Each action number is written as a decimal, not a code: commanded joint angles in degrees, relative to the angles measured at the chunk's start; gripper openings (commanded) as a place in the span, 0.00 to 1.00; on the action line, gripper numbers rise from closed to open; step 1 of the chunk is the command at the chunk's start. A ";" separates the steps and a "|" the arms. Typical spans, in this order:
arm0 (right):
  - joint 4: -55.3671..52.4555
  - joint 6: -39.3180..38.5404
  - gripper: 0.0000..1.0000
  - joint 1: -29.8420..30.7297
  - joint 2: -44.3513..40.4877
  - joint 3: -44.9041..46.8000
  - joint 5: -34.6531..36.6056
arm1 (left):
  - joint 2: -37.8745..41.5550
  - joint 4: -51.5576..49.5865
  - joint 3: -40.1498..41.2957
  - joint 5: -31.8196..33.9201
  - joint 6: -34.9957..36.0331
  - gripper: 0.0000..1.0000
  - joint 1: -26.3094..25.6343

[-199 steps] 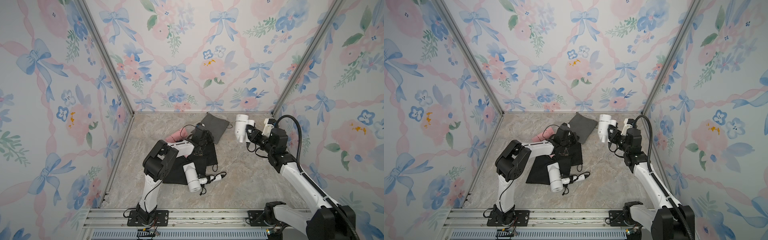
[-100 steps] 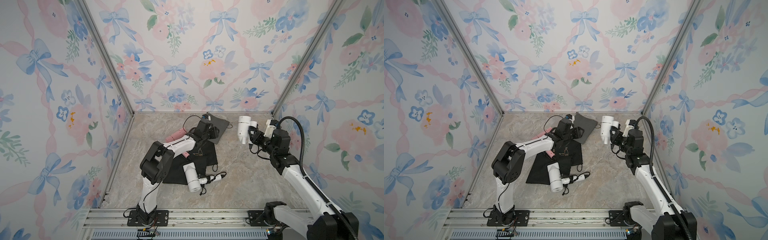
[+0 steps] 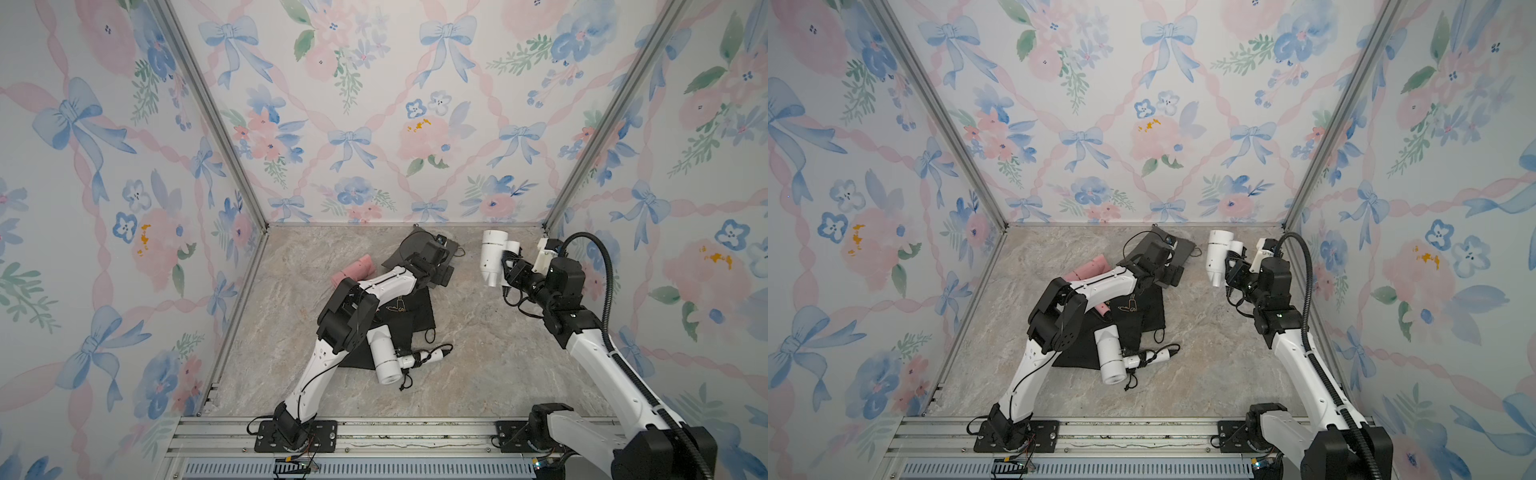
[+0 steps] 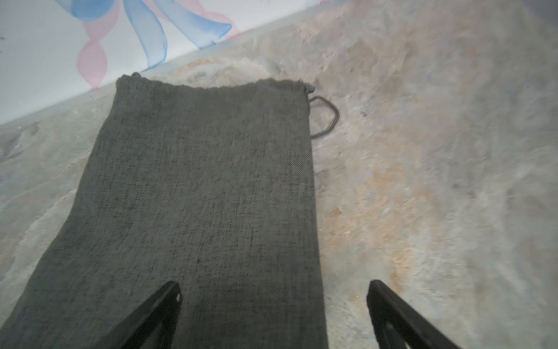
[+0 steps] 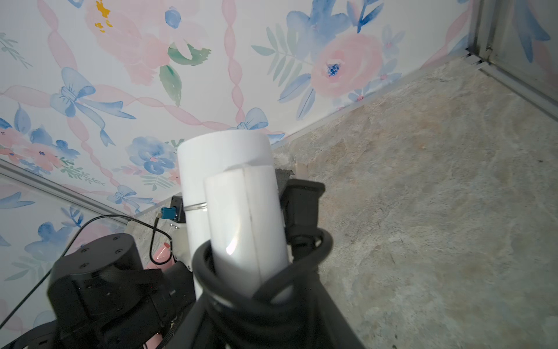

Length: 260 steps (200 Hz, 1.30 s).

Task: Pack away hair dryers
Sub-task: Adjust the drawstring bag at the center of the board.

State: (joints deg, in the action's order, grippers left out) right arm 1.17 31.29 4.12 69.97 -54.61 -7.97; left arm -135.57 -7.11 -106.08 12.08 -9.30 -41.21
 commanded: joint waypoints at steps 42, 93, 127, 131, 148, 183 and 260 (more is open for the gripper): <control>6.04 1.48 0.23 -0.44 0.53 -2.16 -1.67 | -6.05 -4.79 -5.95 2.64 5.56 0.67 -0.66; 3.88 1.30 0.23 -0.45 -0.08 -3.60 -0.87 | -0.81 -4.93 -5.55 0.27 12.65 0.00 -0.91; 1.38 1.43 0.23 -0.52 -2.12 -5.27 0.98 | 9.42 -4.76 2.18 -2.05 25.36 0.00 -1.06; 0.85 1.41 0.23 -0.59 -2.46 -5.55 1.21 | 10.82 -4.77 3.61 -2.39 26.98 0.00 -1.18; -0.80 1.62 0.24 -0.93 -4.04 -6.11 2.12 | 17.34 -4.14 11.54 -5.10 35.16 0.00 -1.70; -4.18 2.07 0.24 -2.46 -7.87 -5.48 3.87 | 32.74 4.73 31.15 -9.36 44.95 0.00 -2.71; -7.53 1.60 0.27 -2.81 -12.80 -2.40 3.85 | 41.57 18.81 44.33 7.35 35.93 0.75 8.27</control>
State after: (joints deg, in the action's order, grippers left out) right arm -7.18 32.82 1.58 57.52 -57.63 -4.19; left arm -98.30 3.18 -59.81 14.26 36.75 -40.29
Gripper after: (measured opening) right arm 0.430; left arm 0.549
